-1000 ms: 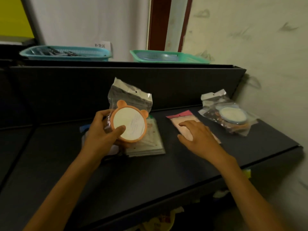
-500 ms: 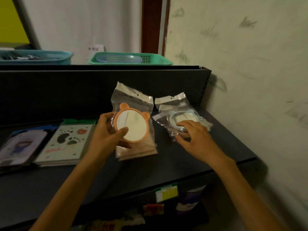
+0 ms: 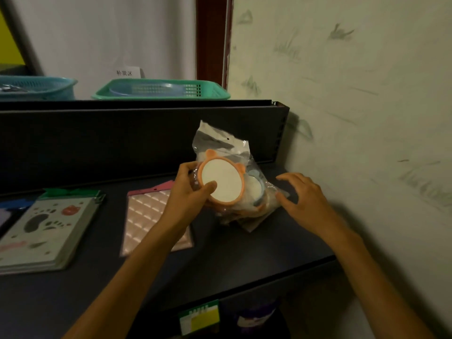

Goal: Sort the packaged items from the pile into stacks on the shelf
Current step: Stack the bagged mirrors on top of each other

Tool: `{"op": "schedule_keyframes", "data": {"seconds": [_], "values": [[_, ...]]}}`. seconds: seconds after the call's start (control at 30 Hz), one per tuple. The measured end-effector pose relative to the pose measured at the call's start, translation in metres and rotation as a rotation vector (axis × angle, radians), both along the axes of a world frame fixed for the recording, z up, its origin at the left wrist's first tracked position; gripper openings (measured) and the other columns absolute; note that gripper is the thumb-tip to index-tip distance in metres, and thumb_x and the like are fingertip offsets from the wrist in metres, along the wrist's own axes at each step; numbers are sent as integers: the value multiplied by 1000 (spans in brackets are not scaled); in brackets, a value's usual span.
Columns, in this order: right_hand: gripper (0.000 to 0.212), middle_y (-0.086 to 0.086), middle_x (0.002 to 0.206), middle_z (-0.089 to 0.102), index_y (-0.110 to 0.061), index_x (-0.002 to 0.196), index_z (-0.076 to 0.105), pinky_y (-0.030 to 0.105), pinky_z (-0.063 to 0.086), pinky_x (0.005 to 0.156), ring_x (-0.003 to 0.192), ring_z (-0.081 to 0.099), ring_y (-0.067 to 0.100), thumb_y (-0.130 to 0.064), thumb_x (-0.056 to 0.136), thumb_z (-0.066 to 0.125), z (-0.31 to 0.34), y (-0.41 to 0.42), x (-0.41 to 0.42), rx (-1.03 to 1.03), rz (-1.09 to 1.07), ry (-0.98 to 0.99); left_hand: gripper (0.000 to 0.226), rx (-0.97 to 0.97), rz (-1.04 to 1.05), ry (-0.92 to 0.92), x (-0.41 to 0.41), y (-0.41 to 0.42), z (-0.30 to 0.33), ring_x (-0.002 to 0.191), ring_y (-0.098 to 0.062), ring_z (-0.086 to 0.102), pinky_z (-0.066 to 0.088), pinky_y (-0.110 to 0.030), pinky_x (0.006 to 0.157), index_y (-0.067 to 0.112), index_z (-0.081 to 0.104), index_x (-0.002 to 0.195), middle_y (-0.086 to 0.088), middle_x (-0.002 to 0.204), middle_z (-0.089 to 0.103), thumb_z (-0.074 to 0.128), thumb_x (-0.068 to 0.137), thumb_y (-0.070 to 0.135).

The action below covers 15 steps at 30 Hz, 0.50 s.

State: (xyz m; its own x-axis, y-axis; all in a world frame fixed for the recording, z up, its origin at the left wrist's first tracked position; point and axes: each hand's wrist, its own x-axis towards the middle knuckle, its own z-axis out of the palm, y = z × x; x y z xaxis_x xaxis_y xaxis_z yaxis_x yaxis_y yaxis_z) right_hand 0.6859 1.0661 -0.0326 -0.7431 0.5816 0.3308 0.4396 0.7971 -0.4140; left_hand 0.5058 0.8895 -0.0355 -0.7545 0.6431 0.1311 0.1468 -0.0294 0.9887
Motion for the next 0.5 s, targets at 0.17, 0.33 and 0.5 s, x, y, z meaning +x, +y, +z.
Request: {"op": "schedule_keyframes", "data": {"seconds": [0.17,0.33,0.5], "values": [[39,1,131,53,-20,128,53,38,36,105,120,48,19,-30,91,59,-1,21,7,14,-41,-8,53,-75,-46,-35,1,30,-2,118,-20,49,51,-22,66,21,37,133,-4,138,44,62,88,12],[39,1,131,52,-21,128,51,41,38,105,120,48,19,-30,90,58,-4,36,8,3,0,-8,66,-257,7,162,7,44,-4,120,-24,51,52,-31,81,15,36,134,-6,136,49,73,80,19],[40,1,131,51,-21,128,51,40,38,105,121,48,17,-30,90,59,-3,47,7,-10,52,14,86,-290,116,374,11,46,-7,120,-26,52,51,-40,92,21,26,141,-8,136,49,78,73,29]]}}
